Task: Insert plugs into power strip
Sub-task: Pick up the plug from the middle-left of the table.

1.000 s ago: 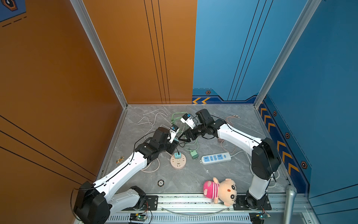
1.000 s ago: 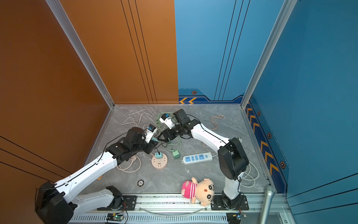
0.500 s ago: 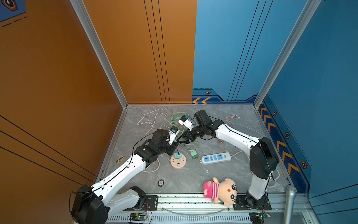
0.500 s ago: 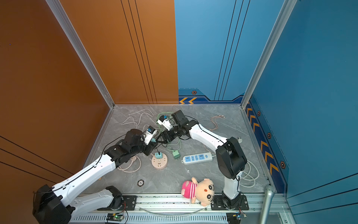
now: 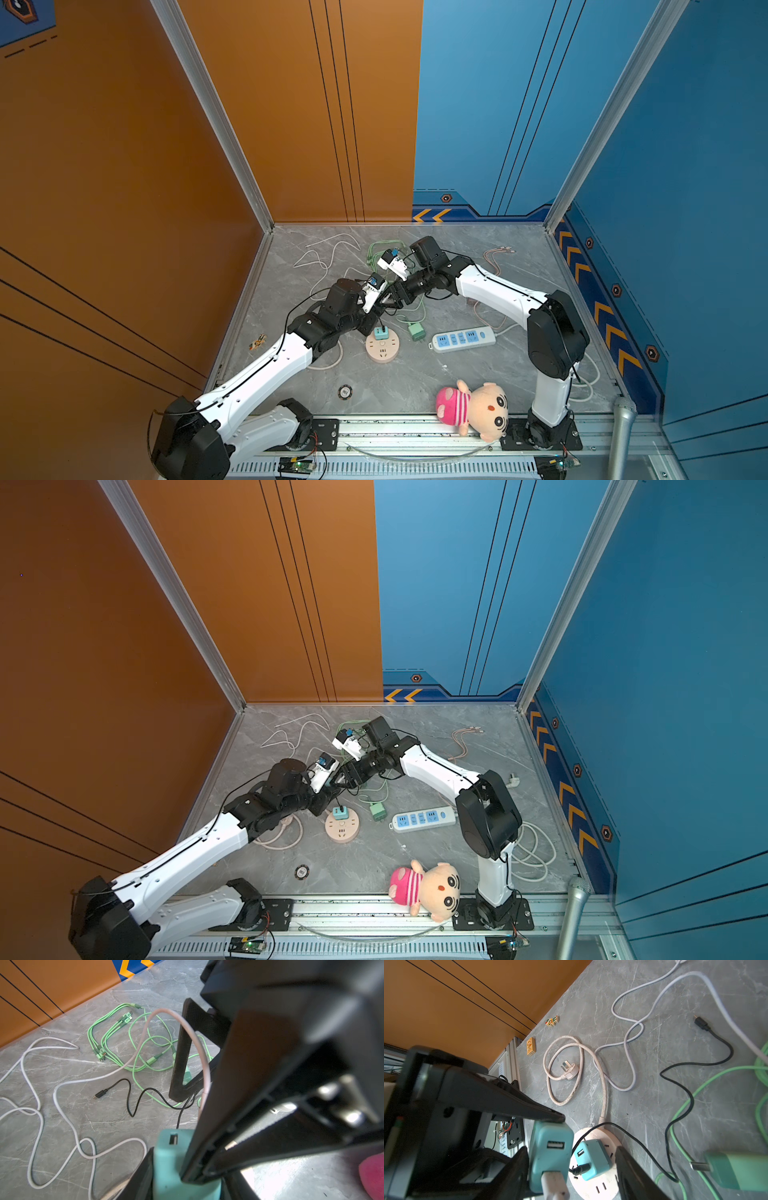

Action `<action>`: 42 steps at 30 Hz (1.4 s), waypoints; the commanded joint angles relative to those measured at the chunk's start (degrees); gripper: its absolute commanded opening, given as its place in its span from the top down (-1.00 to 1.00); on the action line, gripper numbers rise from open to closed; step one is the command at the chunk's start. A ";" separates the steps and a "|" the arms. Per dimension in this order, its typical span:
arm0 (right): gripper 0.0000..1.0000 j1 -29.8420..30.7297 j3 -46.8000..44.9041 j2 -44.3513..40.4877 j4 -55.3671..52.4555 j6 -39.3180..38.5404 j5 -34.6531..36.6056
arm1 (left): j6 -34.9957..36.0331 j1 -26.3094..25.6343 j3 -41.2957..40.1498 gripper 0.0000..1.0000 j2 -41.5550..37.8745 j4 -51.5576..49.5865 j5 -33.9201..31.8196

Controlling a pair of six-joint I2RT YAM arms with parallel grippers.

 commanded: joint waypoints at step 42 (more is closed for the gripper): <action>0.42 6.03 10.27 7.21 -27.52 -18.18 2.09 | 3.34 -0.27 -1.53 0.22 -2.58 9.25 -1.68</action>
